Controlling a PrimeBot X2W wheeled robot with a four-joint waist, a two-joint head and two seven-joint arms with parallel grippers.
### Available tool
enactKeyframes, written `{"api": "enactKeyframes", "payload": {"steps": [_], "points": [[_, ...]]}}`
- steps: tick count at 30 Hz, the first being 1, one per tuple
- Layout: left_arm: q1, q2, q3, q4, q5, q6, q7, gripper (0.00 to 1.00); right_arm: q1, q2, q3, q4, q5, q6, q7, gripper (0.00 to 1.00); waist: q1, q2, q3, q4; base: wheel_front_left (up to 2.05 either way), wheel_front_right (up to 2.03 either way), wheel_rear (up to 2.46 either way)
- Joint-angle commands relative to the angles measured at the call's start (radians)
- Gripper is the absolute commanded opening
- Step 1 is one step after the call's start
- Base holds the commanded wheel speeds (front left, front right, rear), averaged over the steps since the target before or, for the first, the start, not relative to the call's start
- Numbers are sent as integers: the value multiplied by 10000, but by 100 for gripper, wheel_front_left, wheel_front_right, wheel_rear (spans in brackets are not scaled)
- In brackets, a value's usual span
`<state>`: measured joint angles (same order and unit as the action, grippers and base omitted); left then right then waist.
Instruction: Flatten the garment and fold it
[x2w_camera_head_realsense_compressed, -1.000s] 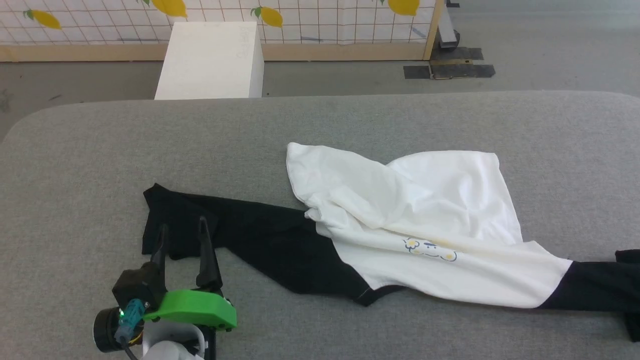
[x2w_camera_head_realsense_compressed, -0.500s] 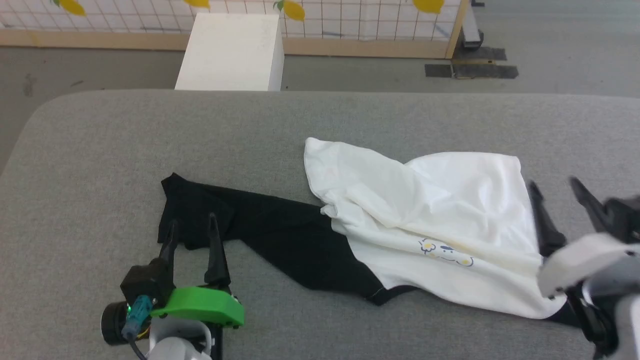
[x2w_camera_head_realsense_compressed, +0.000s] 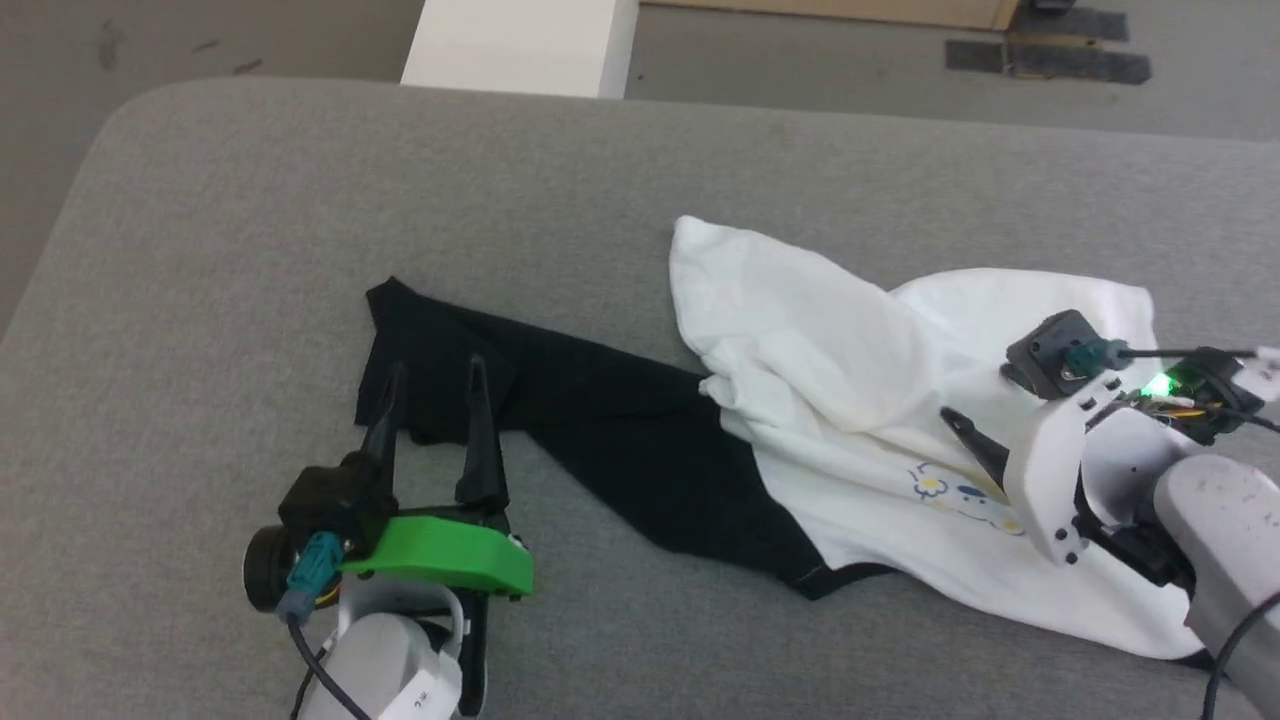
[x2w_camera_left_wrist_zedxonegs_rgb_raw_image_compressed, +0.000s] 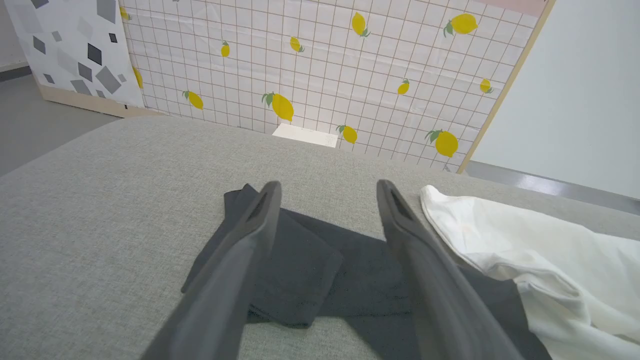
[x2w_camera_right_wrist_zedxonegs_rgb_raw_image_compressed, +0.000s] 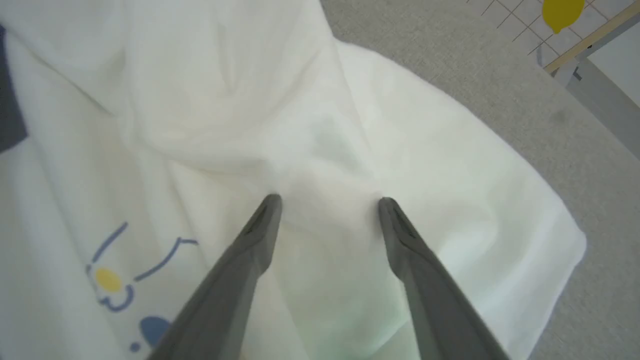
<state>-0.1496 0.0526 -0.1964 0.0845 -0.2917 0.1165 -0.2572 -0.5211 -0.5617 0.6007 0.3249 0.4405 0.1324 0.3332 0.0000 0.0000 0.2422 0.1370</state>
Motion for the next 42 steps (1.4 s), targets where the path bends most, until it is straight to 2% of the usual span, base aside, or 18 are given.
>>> {"api": "enactKeyframes", "payload": {"steps": [1, 2, 3, 4, 5, 6, 11, 17, 21, 27, 28, 29, 30, 31, 37, 42], "points": [[-196, -24, -60, -41, -87, 79, -45, 100, -353, -236, 483, 147, 311, -17, 369, 100, 0, 0, 448, 441, 0, 0, 0], [-241, -24, -105, -55, -124, 106, -45, 100, -589, -466, 902, 274, 535, -17, 711, 100, 0, 0, 534, 512, 0, 0, 0], [-276, -24, -143, -63, -151, 124, -45, 100, -772, -635, 1264, 315, 710, -17, 953, 69, 0, 0, 598, 571, 0, 0, 0], [-316, -24, -187, -70, -183, 147, -45, 100, -979, -817, 1629, 353, 983, -17, 1226, 33, 0, 0, 673, 640, 0, 0, 0], [-343, -24, -221, -71, -204, 163, -45, 100, -1131, -947, 1903, 369, 1204, -17, 1444, 9, 0, 0, 725, 693, 0, 0, 0], [-371, -24, -261, -72, -239, 185, -45, 100, -1322, -1104, 2254, 342, 1471, -17, 1689, 0, 0, 0, 786, 757, 0, 0, 0], [-497, -24, -405, -126, -331, 266, -45, 100, -2411, -1615, 3062, 164, 2231, -17, 2099, 0, 0, 0, 1101, 1002, 0, 0, 0], [-710, -24, -563, -214, -448, 301, -45, 100, -4113, -1772, 2812, 926, 2032, -17, 1272, 0, 0, 0, 1541, 1328, 0, 0, 0], [-905, -24, -751, -286, -553, 343, -45, 100, -5137, -1458, 1894, 2282, 1190, -17, 195, 0, 0, 0, 1868, 1603, 0, 0, 0], [-1058, -24, -917, -387, -634, 480, -45, 100, -5900, -439, 378, 4287, -322, -17, -931, 0, 0, 0, 2185, 1780, 0, 0, 0], [-1060, -24, -938, -384, -636, 499, -45, 100, -5925, -278, 198, 4534, -525, -17, -1083, 4, 0, 0, 2203, 1776, 0, 0, 0], [-1061, -24, -950, -375, -637, 512, -45, 100, -5919, -158, 61, 4703, -677, -17, -1239, 26, 0, 0, 2202, 1762, 0, 0, 0], [-1055, -24, -957, -353, -629, 525, -45, 100, -5848, 22, -116, 4890, -774, -17, -1436, 95, 0, 0, 2173, 1726, 0, 0, 0], [-1046, -24, -959, -330, -620, 530, -45, 100, -5764, 158, -249, 5041, -811, -17, -1556, 100, 0, 0, 2122, 1690, 0, 0, 0], [-818, -24, -859, -56, -419, 441, -45, 100, -4707, 979, -1312, 5388, -545, -17, -2920, 100, 0, 0, 1281, 1205, 0, 0, 0], [-348, -24, -621, 297, -208, 273, -45, 100, -3123, 1708, -2453, 4798, -138, -17, -4501, 100, 0, 0, 197, 551, 0, 0, 0]]}}
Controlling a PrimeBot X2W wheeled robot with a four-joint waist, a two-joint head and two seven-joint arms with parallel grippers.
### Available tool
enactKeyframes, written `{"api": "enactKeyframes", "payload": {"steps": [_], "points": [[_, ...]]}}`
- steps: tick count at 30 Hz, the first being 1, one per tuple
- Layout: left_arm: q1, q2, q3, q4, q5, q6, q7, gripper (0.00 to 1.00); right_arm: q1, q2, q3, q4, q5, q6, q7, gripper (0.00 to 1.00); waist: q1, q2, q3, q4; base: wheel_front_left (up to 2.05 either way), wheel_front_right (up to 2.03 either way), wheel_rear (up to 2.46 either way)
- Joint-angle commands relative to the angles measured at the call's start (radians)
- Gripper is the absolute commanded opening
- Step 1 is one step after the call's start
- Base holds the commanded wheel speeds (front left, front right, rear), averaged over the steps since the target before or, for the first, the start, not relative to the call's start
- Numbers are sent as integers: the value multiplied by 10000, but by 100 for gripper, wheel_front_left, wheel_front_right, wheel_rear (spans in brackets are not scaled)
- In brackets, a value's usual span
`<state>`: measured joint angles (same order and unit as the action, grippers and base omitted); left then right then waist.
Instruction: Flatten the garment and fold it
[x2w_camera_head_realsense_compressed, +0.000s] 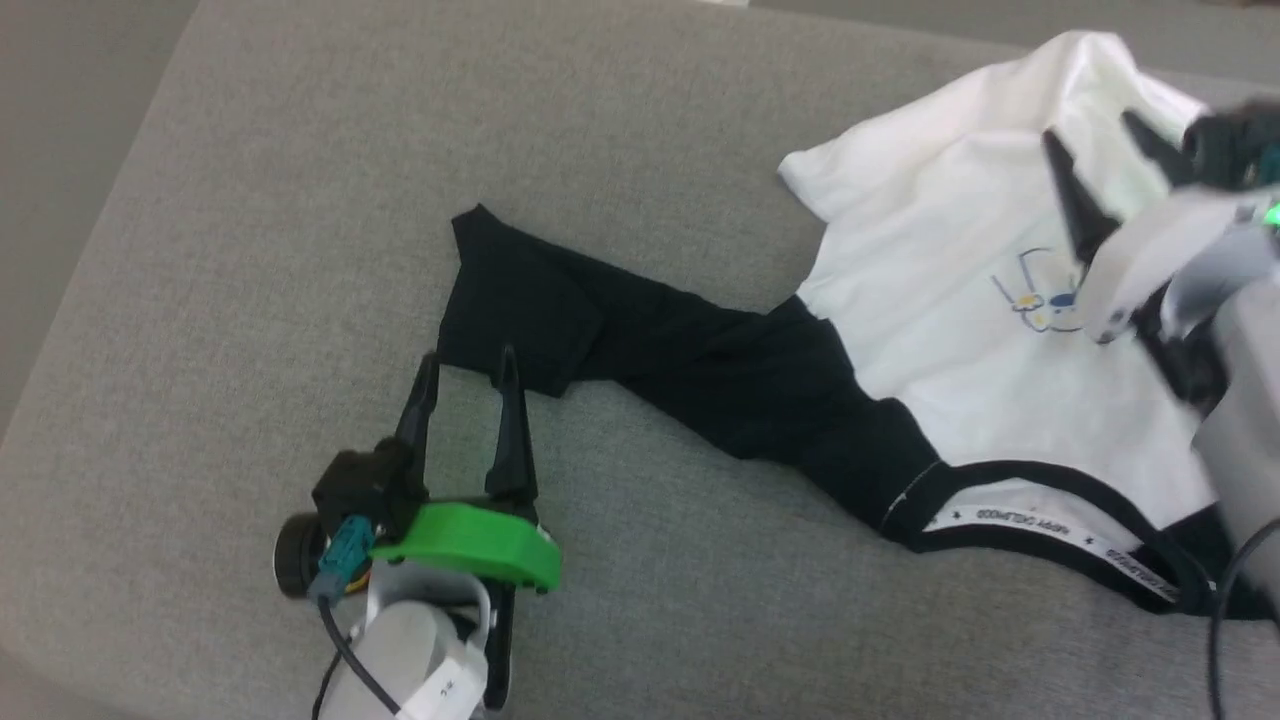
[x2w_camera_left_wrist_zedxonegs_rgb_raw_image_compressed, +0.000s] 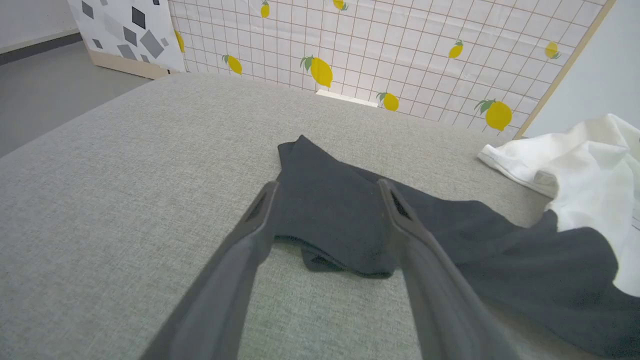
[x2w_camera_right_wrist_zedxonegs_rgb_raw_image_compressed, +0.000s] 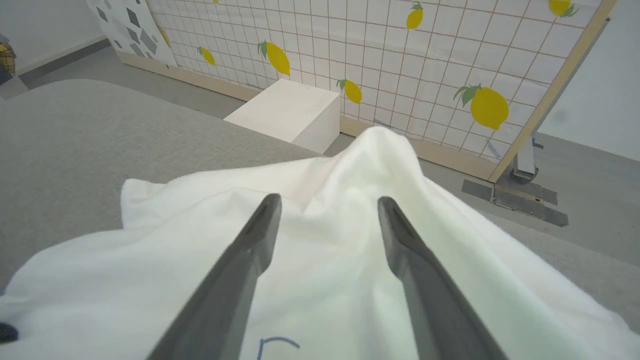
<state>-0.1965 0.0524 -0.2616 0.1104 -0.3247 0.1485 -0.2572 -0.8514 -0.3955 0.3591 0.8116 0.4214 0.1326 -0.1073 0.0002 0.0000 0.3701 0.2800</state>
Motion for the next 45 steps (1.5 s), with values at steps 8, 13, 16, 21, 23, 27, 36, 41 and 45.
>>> {"api": "enactKeyframes", "payload": {"steps": [8, 13, 16, 21, 23, 27, 36, 41, 45], "points": [[840, -22, -188, 948, 22, -573, -40, 100, 3735, 1192, -1751, -2224, -482, -19, -1139, 100, -2, 0, -2358, -1923, 0, 0, 0], [801, -22, -808, 1293, -935, -627, 597, 100, 5935, 2159, -3010, -4061, -1412, -19, -713, 100, -2, 0, -2610, -2439, 0, 0, 0], [652, -22, -1088, 1398, -1807, -349, 1230, 100, 6949, 2739, -3620, -5130, -1884, -19, -262, 100, -2, 0, -2667, -2746, 0, 0, 0], [260, -22, -1296, 1879, -2444, 516, 2482, 100, 8089, 3263, -3987, -6640, -2337, -19, 527, 100, -2, 0, -2690, -3453, 0, 0, 0], [117, -3, -1241, 2134, -2471, 855, 2963, 100, 8351, 3351, -3984, -7074, -2400, -19, 763, 100, -2, 0, -2677, -3724, 0, 0, 0], [-127, 120, -966, 2504, -2565, 1404, 3558, 100, 8616, 3428, -3933, -7640, -2328, -19, 1054, 100, -2, 0, -2614, -4196, 0, 0, 0], [-248, 416, -559, 2848, -2916, 1796, 4271, 79, 8756, 3450, -3696, -7954, -1977, -19, 1213, 100, -2, 0, -2383, -4853, 0, 0, 0], [-348, 528, -564, 2694, -2765, 1576, 3644, 0, 8748, 3451, -3777, -7882, -1843, -19, 1216, 100, -2, 0, -2325, -4835, 0, 0, 0], [-324, 541, -434, 2656, -2680, 1493, 2849, 0, 8760, 3451, -3998, -7751, -1763, -19, 1233, 100, -2, 0, -2416, -4599, 0, 0, 0]]}}
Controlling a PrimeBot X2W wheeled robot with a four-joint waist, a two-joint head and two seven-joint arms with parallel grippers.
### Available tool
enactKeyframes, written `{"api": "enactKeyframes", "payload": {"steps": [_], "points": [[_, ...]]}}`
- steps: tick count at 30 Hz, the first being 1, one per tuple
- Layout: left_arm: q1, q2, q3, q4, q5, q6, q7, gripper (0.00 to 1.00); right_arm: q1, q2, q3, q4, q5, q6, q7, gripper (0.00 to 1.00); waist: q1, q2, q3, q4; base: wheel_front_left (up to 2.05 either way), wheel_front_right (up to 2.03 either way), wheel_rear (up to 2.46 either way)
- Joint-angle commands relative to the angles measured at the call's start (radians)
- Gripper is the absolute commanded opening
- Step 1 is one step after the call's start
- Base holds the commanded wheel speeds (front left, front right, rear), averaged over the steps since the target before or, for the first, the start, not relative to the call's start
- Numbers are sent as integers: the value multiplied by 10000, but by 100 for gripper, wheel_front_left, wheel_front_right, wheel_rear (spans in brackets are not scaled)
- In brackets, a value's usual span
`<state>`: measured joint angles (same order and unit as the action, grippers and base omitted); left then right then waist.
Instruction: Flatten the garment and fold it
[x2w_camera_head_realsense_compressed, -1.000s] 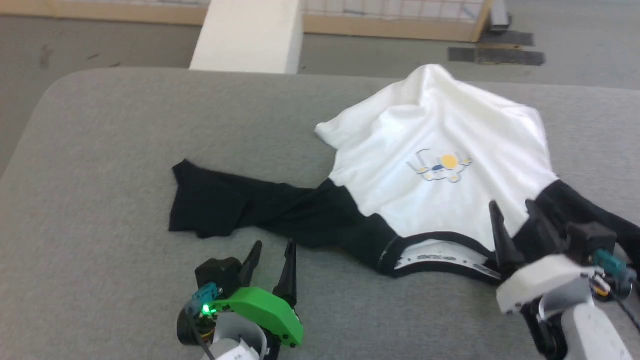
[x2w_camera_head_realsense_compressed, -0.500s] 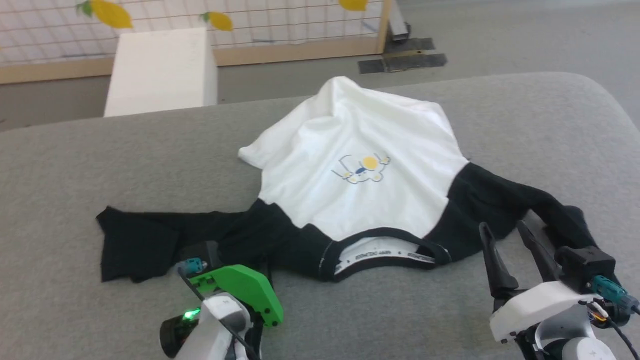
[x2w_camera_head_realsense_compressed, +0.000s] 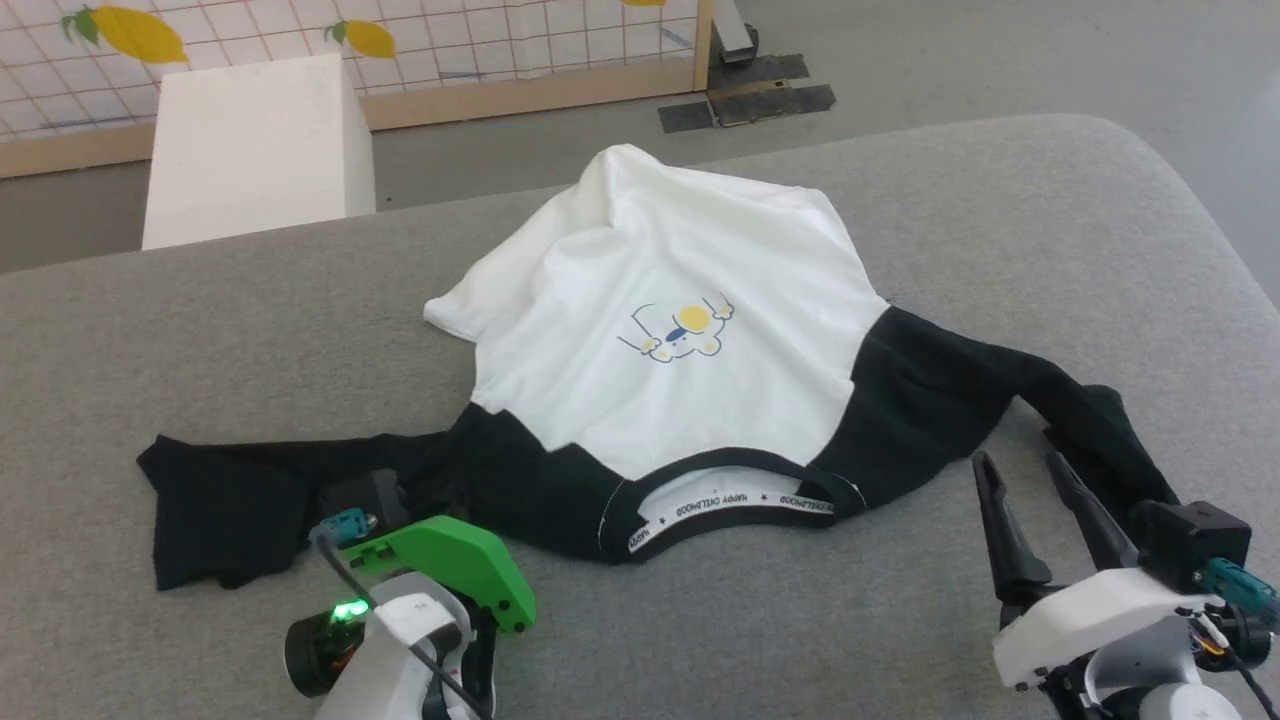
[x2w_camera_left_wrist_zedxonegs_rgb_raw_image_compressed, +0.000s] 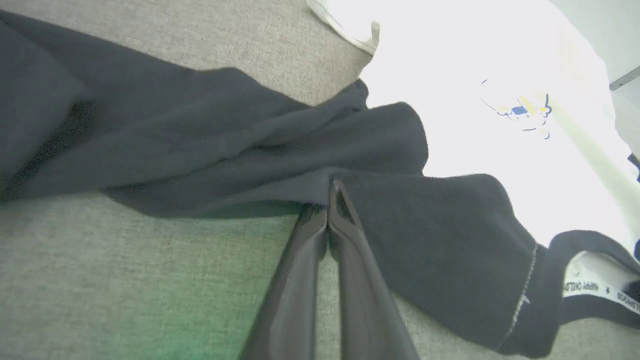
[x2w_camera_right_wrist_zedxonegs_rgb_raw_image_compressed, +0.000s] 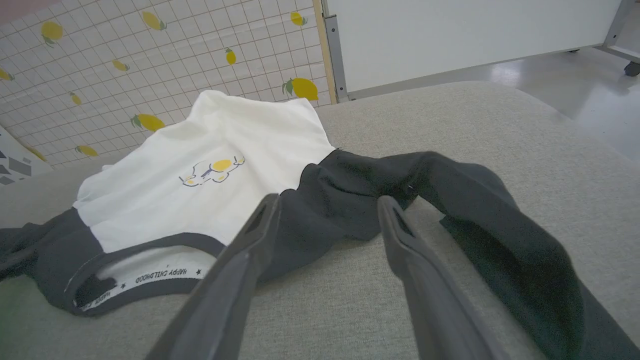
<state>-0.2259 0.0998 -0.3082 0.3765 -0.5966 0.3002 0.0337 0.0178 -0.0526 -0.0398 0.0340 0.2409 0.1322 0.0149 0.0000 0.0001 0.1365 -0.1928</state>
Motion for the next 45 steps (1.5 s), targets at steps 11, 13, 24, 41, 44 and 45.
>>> {"api": "enactKeyframes", "payload": {"steps": [11, 13, 24, 41, 44, 45], "points": [[635, 463, 392, -350, 93, -15, -1122, 0, -568, 23, -1405, 1630, 1519, -15, 1597, 100, 0, -1, -381, 1027, 0, 0, 0], [714, 519, 367, -499, 89, -23, -1133, 0, -1255, 23, -1712, 2594, 1893, -15, 2412, 100, 0, -1, -306, 1315, 0, 0, 0], [414, 388, 54, -635, 155, -149, -1162, 0, -3097, 24, -2092, 4971, 1244, -15, 3935, 100, 0, -1, 266, 1827, 0, 0, 0], [920, 536, 628, -2666, -865, -745, -1459, 0, -1452, 24, -1570, 1459, 1681, -15, 3746, 0, 0, -1, -752, 1360, 0, 0, 0], [1025, 666, 794, -3841, -1301, -956, -1128, 0, -910, 24, -1666, -355, 1458, -15, 4269, 0, 0, -1, -996, 1229, 0, 0, 0], [1026, 716, 862, -4314, -1473, -1000, -959, 0, -801, 24, -1704, -1027, 1341, -15, 4482, 0, 0, -1, -1062, 1179, 0, 0, 0]]}}
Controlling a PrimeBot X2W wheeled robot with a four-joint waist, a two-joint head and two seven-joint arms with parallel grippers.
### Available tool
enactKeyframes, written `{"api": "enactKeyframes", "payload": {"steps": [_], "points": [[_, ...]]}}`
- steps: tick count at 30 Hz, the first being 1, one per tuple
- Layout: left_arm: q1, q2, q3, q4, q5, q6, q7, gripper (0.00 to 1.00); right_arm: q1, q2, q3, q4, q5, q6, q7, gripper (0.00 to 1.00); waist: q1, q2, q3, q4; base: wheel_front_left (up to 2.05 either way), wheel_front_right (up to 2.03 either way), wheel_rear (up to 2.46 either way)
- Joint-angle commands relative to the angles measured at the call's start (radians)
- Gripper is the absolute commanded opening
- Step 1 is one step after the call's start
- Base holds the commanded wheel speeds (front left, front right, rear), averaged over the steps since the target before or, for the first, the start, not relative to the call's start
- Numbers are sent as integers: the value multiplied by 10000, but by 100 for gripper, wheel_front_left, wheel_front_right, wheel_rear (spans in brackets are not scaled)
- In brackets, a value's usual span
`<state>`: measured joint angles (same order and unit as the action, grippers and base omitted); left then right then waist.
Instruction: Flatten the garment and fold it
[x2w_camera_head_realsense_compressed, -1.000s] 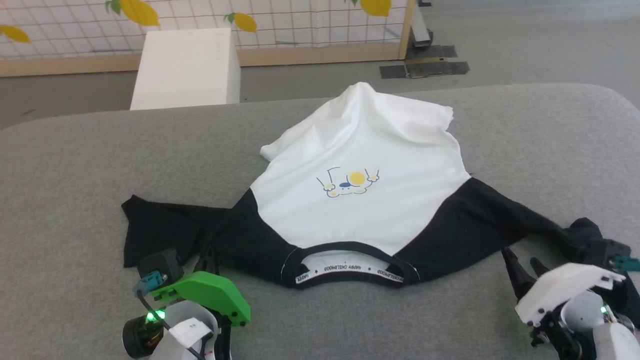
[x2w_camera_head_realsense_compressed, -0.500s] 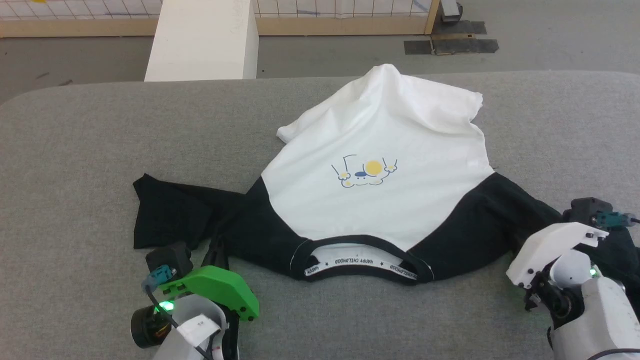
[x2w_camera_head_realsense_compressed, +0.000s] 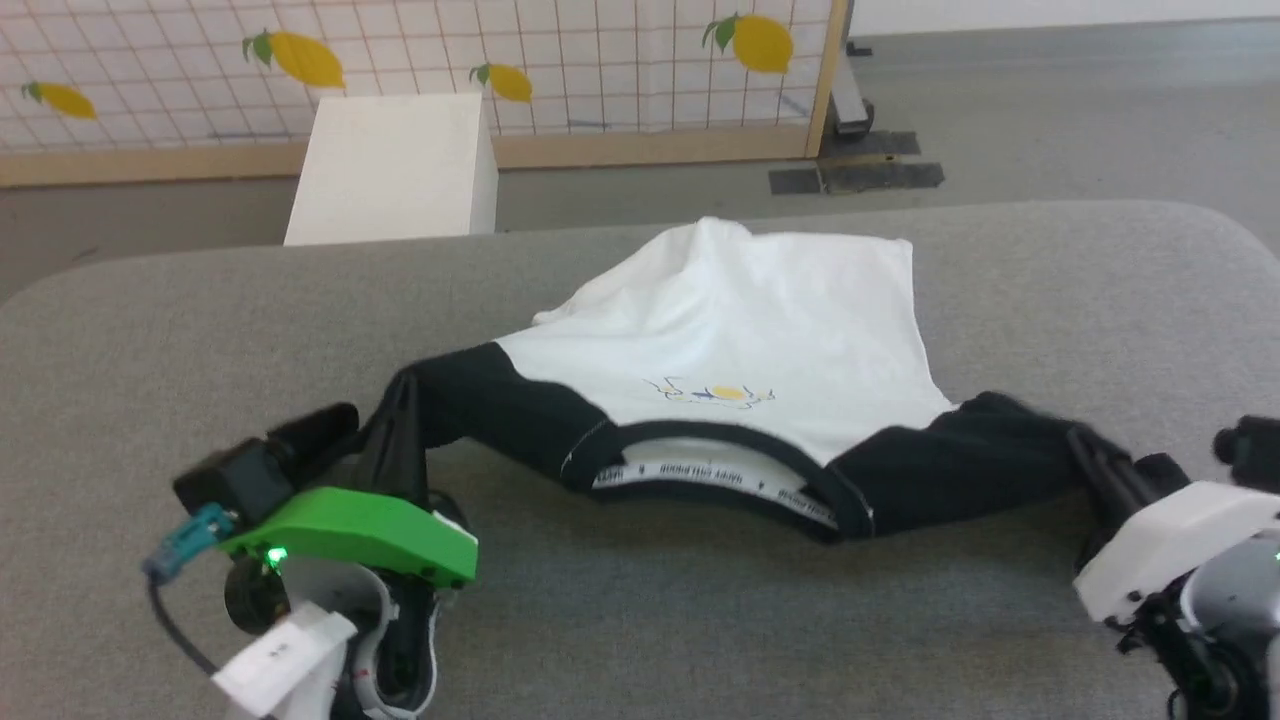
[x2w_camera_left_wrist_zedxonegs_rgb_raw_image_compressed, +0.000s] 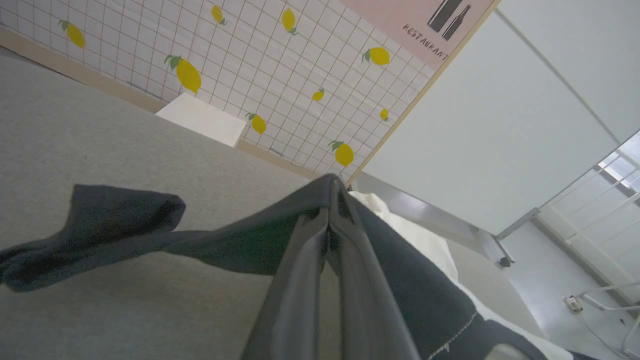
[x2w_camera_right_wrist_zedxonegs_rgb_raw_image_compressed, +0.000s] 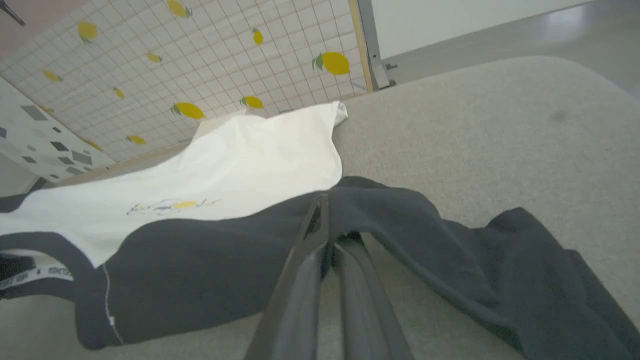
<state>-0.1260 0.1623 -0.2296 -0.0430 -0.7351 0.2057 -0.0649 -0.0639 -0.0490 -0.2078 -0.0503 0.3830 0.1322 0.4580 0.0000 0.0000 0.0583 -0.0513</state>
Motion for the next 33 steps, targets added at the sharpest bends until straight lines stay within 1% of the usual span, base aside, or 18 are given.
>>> {"api": "enactKeyframes", "payload": {"steps": [1, 3, 6, 8, 11, 15, 19, 21, 25, 27, 31, 33], "points": [[-6, 147, 126, -601, -246, -82, 224, 0, 71, -13, -59, -822, -228, -15, 313, 0, 0, 0, -318, -273, 0, 0, 0], [-201, 322, 192, -1431, -402, -92, 598, 0, -13, -13, -61, -1908, -471, -15, 800, 0, 0, 0, -340, -322, 0, 0, 0], [-731, 576, 310, -2375, -625, -83, 1178, 0, -479, -142, 27, -3062, -983, -15, 1572, 0, 0, 0, -278, -380, 0, 0, 0], [-1248, 776, 455, -2829, -779, -59, 1580, 0, -1077, -475, 173, -3439, -1095, -15, 2073, 0, 0, 0, -143, -438, 0, 0, 0], [-2284, 1129, 697, -3172, -853, 15, 2125, 0, -2329, -1297, 412, -3426, -1117, -15, 2639, 0, 0, 0, 204, -510, 0, 0, 0], [-3927, 1375, 1011, -3000, -990, 197, 2699, 0, -4314, -2253, 845, -2688, -1019, -15, 3072, 0, 0, 0, 915, -582, 0, 0, 0], [-5693, 1498, 1199, -2411, -1011, 376, 3071, 0, -6253, -2864, 1411, -1628, -1129, -15, 3201, 0, 0, 0, 1849, -609, 0, 0, 0], [-6583, 1613, 1192, -2015, -832, 471, 3200, 0, -7204, -3086, 1693, -1050, -1230, -15, 3151, 0, 0, 0, 2355, -591, 0, 0, 0], [-8337, 1778, 1183, -1089, -376, 637, 3215, 0, -9082, -3310, 2115, 67, -1527, -15, 2751, 0, 0, 0, 3331, -540, 0, 0, 0], [-9252, 1783, 1251, -465, -281, 648, 3120, 0, -9994, -3324, 2241, 610, -1712, -15, 2454, 0, 0, 0, 3770, -502, 0, 0, 0], [-10841, 1642, 1393, 546, -72, 762, 2696, 0, -11722, -3279, 2365, 1662, -2165, -15, 1681, 0, 0, 0, 4522, -397, 0, 0, 0], [-11510, 1559, 1480, 1049, -14, 750, 2395, 0, -12466, -3171, 2342, 2098, -2412, -15, 1210, 0, 0, 0, 4783, -354, 0, 0, 0]]}}
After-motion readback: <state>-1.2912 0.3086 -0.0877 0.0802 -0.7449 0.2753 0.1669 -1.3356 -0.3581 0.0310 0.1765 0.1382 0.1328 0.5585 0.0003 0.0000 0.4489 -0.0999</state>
